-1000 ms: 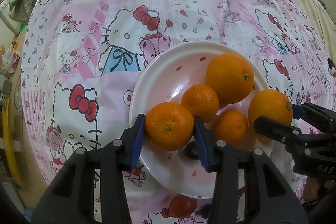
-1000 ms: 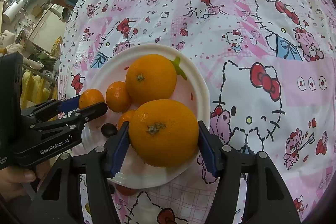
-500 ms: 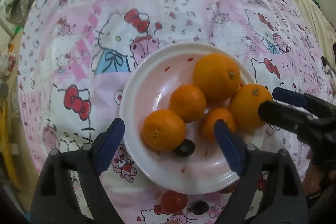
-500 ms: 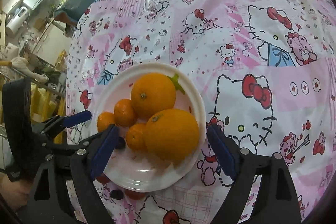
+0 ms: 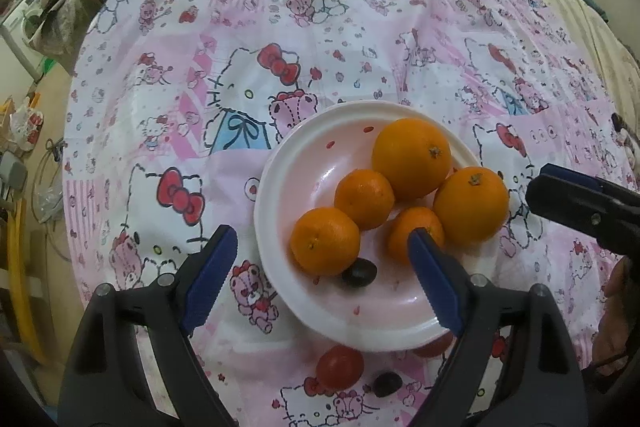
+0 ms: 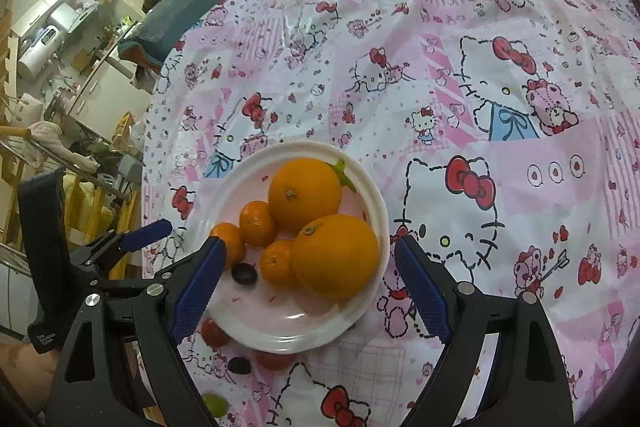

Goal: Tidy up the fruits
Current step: 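Move both open grippers back toward the tomatoes and grapes in front of the plate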

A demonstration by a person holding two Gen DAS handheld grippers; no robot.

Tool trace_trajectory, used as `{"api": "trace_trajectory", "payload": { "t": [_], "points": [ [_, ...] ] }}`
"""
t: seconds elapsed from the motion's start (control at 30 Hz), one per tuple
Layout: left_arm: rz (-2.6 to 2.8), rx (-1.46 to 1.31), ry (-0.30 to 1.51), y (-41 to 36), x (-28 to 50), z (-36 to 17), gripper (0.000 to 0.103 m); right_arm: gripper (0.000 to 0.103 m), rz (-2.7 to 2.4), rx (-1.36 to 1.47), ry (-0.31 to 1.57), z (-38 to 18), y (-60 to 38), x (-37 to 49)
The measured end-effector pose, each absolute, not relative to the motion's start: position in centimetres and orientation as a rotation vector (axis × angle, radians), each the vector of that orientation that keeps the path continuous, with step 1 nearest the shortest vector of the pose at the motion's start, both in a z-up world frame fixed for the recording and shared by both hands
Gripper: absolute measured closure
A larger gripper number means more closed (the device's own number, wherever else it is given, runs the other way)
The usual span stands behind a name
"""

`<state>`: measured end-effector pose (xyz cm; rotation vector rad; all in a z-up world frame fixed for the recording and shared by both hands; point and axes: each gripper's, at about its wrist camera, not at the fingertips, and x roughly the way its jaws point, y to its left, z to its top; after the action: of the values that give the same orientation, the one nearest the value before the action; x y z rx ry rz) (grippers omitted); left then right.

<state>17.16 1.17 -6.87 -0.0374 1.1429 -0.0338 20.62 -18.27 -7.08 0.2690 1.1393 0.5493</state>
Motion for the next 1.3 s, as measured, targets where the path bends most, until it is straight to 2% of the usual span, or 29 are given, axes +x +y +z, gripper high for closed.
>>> {"api": "trace_trajectory", "payload": {
  "t": [0.43, 0.87, 1.13, 1.17, 1.3],
  "points": [
    [-0.001, -0.044, 1.040, 2.7, 13.1, -3.8, 0.018, 0.015, 0.531, 0.278, 1.113, -4.6, -18.8, 16.8],
    [-0.001, -0.123, 1.061, 2.7, 8.9, -2.5, 0.018, 0.015, 0.501, 0.327, 1.131, -4.7, -21.3, 11.8],
    [0.009, -0.153, 1.122, 3.1, 7.7, -3.8, 0.018, 0.015, 0.459, 0.368, 1.155, -5.5, -22.5, 9.9],
    [0.014, -0.156, 1.138, 3.3, 7.8, -4.1, 0.019, 0.015, 0.448, 0.372, 1.165, -5.7, -22.6, 10.0],
    [-0.005, -0.137, 1.227, 2.9, 8.2, -6.3, 0.034, 0.015, 0.399, 0.369, 1.202, -6.8, -22.9, 10.5]
  ]
}}
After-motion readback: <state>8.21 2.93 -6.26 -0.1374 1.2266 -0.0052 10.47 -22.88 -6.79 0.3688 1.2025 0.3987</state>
